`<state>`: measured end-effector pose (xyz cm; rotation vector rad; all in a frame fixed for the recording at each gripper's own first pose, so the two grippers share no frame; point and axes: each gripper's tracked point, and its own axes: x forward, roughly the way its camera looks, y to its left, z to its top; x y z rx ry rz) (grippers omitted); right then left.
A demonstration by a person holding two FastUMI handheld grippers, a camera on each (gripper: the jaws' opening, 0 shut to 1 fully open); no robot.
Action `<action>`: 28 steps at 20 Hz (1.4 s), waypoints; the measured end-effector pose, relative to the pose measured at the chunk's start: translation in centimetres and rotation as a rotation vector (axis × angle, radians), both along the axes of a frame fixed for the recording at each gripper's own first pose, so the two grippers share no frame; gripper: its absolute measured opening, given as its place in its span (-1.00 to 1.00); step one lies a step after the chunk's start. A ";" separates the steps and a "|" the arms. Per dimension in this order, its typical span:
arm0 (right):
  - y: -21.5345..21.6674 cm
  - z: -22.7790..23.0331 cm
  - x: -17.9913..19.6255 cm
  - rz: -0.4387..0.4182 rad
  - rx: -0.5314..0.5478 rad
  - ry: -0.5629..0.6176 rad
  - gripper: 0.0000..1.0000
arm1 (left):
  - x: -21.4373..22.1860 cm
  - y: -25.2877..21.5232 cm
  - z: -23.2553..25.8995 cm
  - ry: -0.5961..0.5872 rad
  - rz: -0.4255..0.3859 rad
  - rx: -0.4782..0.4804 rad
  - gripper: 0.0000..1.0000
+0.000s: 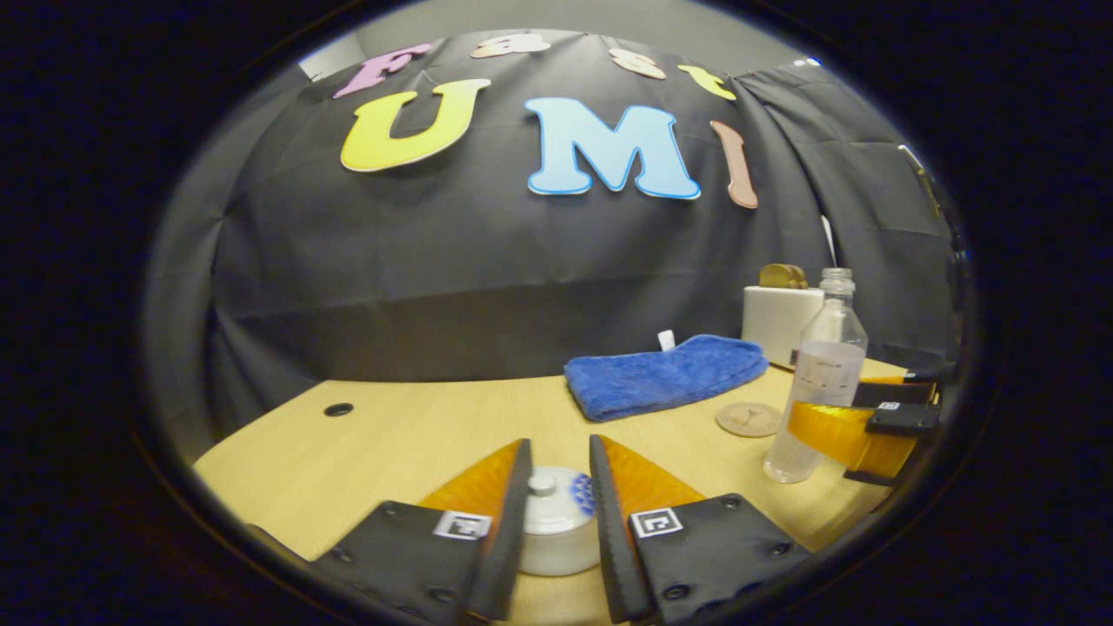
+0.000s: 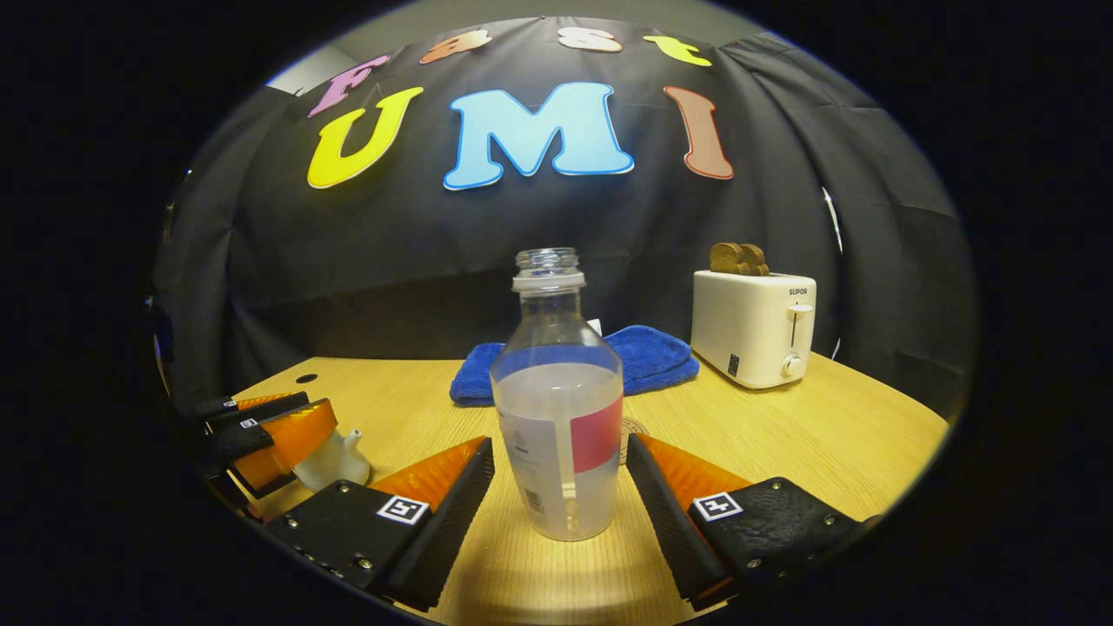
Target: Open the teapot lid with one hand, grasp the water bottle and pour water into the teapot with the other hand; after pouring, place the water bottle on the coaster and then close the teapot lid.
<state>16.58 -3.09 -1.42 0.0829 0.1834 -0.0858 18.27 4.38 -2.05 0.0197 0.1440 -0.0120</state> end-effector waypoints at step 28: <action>0.3 0.2 0.6 0.014 -0.076 -0.024 0.90 | -2.8 7.7 3.0 -0.140 0.124 -0.030 -0.71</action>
